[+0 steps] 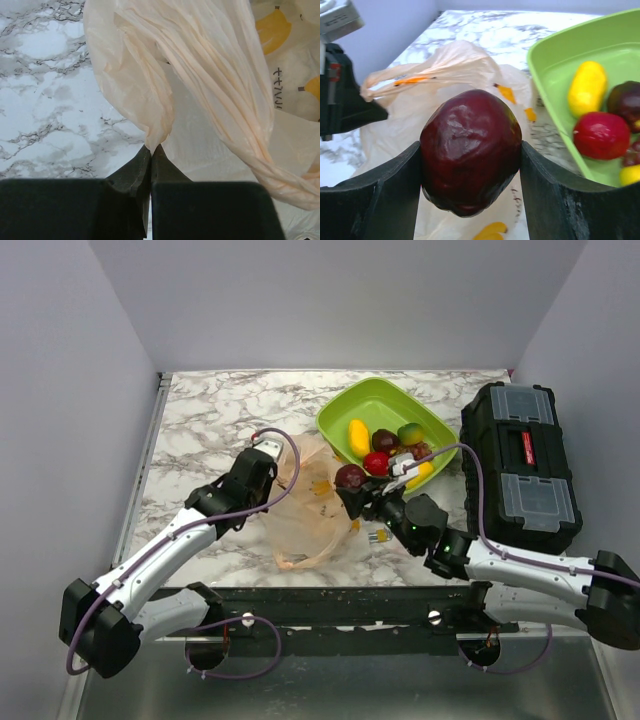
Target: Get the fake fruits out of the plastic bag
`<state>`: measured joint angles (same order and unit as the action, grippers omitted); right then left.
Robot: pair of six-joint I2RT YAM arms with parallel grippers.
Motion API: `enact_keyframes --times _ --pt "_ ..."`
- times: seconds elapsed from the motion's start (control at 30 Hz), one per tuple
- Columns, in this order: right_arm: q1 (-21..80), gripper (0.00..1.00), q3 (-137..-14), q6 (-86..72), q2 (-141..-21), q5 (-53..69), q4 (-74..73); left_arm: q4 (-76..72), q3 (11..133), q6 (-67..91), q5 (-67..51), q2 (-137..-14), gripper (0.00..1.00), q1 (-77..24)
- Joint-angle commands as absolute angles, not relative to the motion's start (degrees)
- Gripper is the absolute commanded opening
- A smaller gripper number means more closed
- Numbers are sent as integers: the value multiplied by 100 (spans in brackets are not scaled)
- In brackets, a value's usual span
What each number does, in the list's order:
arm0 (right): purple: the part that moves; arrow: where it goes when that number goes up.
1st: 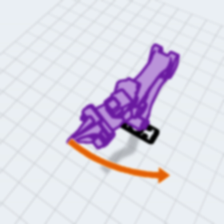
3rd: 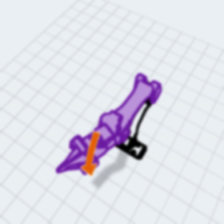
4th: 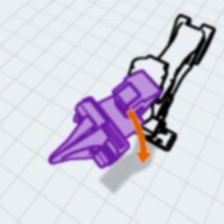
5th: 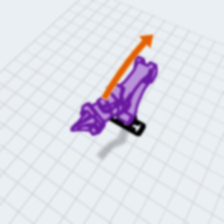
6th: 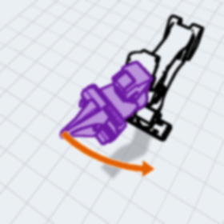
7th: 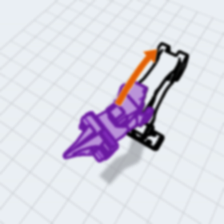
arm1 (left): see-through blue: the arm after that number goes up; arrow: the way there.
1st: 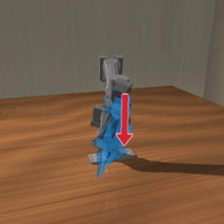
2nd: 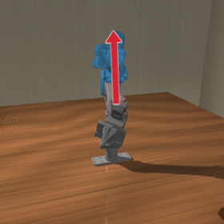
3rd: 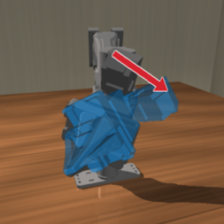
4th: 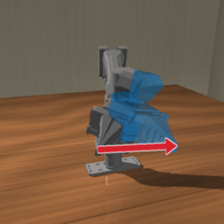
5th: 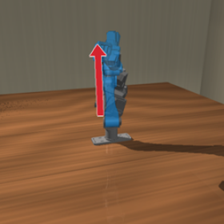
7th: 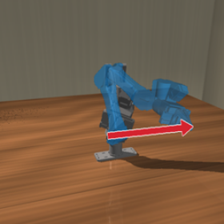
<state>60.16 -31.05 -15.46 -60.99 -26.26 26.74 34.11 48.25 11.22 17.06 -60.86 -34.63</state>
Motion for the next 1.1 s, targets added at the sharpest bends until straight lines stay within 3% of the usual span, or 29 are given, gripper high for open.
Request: enact_keyframes --times 0.0,0.33,0.5,0.73,1.07 --pt "6025 1 -2894 -1317 -5736 -3707 2571 3463 4983 1195 1723 -6046 0 -3371" --pt "5758 1 -2607 -1354 -5574 -4320 3067 3549 5068 1231 1641 -6142 0 -3303" --pt "4452 1 -3145 -1881 -6511 -3338 2662 3524 5052 1230 1615 -6151 0 -3301" --pt "3250 1 -5070 -2190 -8743 -2612 1628 3561 5062 1252 1507 -6190 0 -3299" --pt "2848 3 -7762 -2130 -11083 -2496 687 3502 5036 1232 1413 -6257 0 -3296"
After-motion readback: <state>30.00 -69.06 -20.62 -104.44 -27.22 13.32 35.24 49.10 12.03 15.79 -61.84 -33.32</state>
